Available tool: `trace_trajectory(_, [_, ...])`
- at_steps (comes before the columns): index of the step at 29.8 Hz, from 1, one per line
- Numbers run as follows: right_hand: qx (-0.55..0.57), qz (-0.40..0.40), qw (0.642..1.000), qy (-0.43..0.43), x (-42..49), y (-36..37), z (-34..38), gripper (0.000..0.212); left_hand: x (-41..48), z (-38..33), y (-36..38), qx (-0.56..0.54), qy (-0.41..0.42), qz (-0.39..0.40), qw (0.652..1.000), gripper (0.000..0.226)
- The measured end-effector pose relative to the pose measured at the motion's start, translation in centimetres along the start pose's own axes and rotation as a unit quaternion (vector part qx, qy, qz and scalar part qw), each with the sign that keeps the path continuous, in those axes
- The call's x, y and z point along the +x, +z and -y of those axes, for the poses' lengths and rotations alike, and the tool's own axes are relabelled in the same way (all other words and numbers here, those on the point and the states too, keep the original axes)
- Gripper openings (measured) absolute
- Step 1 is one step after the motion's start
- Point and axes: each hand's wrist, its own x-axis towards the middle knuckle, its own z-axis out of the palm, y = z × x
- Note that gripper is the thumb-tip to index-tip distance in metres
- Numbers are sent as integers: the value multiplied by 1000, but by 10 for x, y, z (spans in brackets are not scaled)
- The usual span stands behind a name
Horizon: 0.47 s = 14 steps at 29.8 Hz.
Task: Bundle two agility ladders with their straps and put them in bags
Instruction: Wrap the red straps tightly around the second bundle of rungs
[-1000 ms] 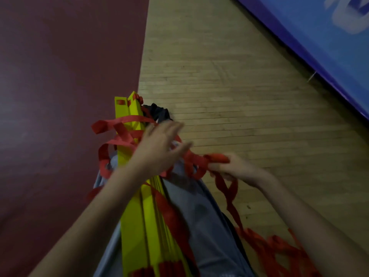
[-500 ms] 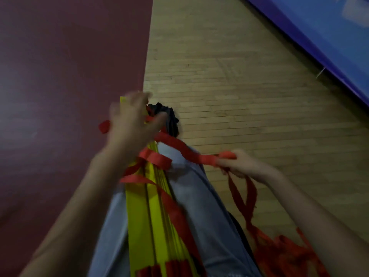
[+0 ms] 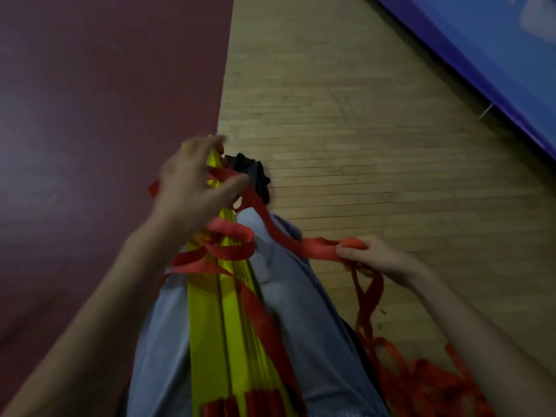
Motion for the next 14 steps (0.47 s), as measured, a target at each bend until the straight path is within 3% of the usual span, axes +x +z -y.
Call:
trace_trajectory(3, [83, 14, 991, -102, 2, 11, 43, 17, -21, -39, 53, -3, 55, 231, 971, 66])
trace_trajectory(5, [130, 32, 979, -156, -1, 6, 66, 18, -26, -49, 71, -37, 47, 254, 965, 41])
trace_trajectory(7, [111, 60, 978, -164, -3, -2, 70, 17, -21, -41, 60, -19, 79, 192, 978, 27])
trace_trajectory(9, [72, 78, 988, -115, -4, -11, 48, 15, -13, -27, 40, -37, 82, 103, 991, 21])
trace_trajectory(12, [25, 79, 997, -7, -1, -14, -1, 15, 2, -4, -3, -168, -28, -144, 975, 22])
trace_trajectory(14, [16, 47, 997, 60, 0, -13, -29, 22, 9, 10, -21, -81, -84, -258, 959, 23])
